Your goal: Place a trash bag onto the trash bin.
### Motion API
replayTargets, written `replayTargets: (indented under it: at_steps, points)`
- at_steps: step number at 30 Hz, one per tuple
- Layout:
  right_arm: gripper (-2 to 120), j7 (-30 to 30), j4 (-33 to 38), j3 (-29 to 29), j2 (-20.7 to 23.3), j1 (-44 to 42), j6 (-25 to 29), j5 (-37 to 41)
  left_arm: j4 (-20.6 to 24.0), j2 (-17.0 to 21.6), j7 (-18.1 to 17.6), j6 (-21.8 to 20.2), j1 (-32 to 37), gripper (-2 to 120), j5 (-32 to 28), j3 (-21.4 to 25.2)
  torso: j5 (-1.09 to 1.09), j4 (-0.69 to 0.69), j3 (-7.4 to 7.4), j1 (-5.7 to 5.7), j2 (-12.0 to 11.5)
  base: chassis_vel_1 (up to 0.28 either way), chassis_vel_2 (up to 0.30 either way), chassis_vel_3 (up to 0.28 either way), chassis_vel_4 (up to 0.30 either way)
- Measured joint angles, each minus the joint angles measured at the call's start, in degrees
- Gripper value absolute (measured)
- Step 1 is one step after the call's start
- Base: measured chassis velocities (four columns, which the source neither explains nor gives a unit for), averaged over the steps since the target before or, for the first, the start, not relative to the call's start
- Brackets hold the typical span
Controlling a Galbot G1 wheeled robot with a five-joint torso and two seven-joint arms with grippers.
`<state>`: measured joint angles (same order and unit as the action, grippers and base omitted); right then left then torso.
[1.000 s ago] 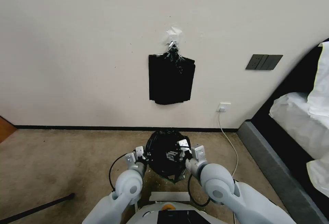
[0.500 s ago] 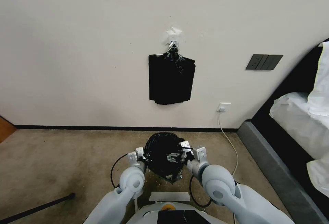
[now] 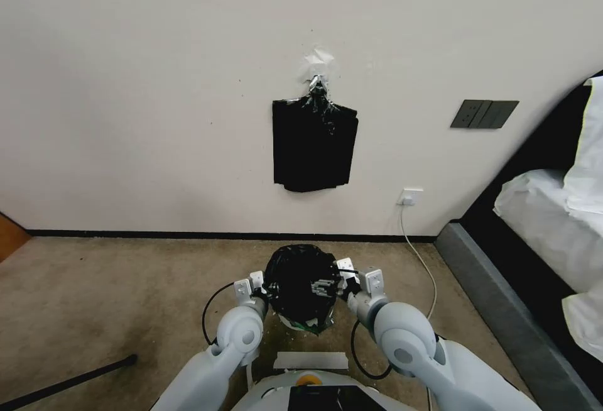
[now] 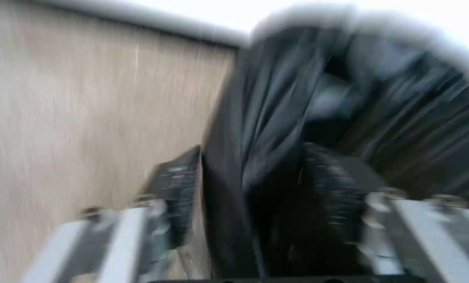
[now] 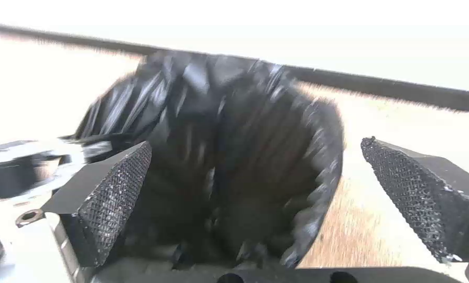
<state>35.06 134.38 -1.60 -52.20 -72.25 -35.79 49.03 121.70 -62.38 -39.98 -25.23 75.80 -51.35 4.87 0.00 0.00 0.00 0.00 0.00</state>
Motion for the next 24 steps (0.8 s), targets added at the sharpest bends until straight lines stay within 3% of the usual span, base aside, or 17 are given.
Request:
replayTargets:
  at_steps: [2, 3, 4, 5, 7, 8, 12, 16, 18, 24]
  points:
    - [100, -7.1, -3.1, -2.9, -1.4, -4.8, 6.2, -13.9, 0.8, 0.8, 5.7, 6.4, 2.8, 70, 9.8, 1.5, -0.02, -0.02, 0.0, 0.0, 0.0, 0.0, 0.0, 0.0, 0.0]
    - [100, -8.9, -4.2, -3.8, -2.1, -6.2, 8.1, -17.5, 0.8, 0.9, 8.4, 9.3, 4.1, 74, 12.9, 2.5, 0.0, -0.02, 0.0, 0.0, 0.0, 0.0, 0.0, 0.0, 0.0]
    - [100, -8.9, -4.2, -3.8, -2.1, -6.2, 8.1, -17.5, 0.8, 0.9, 8.4, 9.3, 4.1, 74, 12.9, 2.5, 0.0, -0.02, 0.0, 0.0, 0.0, 0.0, 0.0, 0.0, 0.0]
    - [100, -12.5, -6.7, -6.0, -3.9, -9.1, 13.6, -24.8, 0.7, 0.7, 12.7, 14.0, 6.5, 79, 17.0, 4.7, 0.01, -0.02, 0.0, 0.0, 0.0, 0.0, 0.0, 0.0, 0.0]
    - [100, -17.0, -10.9, -9.7, -7.6, -12.9, 23.7, -34.0, -1.0, -0.3, 17.7, 20.6, 9.9, 89, 22.1, 9.1, 0.0, 0.01, 0.0, 0.0, 0.0, 0.0, 0.0, 0.0, 0.0]
    - [100, -17.0, -10.9, -9.7, -7.6, -12.9, 23.7, -34.0, -1.0, -0.3, 17.7, 20.6, 9.9, 89, 22.1, 9.1, 0.0, 0.01, 0.0, 0.0, 0.0, 0.0, 0.0, 0.0, 0.0]
    - [100, -21.7, -14.1, -17.3, -15.5, -19.0, 37.1, -41.1, -3.4, -3.0, 23.8, 32.8, 16.2, 99, 33.4, 18.0, 0.0, 0.0, -0.01, 0.0, 0.0, 0.0, 0.0, 0.0, 0.0]
    - [100, -23.0, -14.3, -20.0, -18.7, -21.2, 40.7, -42.1, -3.3, -4.2, 25.3, 35.8, 18.5, 100, 36.6, 21.1, -0.03, -0.01, 0.0, 0.0, 0.0, 0.0, 0.0, 0.0, 0.0]
    - [100, -24.6, -14.5, -23.7, -24.2, -24.7, 46.0, -44.2, -2.1, -7.2, 27.9, 39.5, 22.3, 100, 40.8, 26.3, -0.01, 0.0, -0.01, 0.0, 0.0, 0.0, 0.0, 0.0, 0.0]
    - [100, -25.6, -14.2, -25.0, -27.4, -27.0, 48.4, -45.8, -0.3, -9.6, 30.0, 40.2, 26.0, 100, 40.9, 28.4, -0.02, 0.01, -0.01, -0.01, 0.0, 0.0, 0.0, 0.0, 0.0]
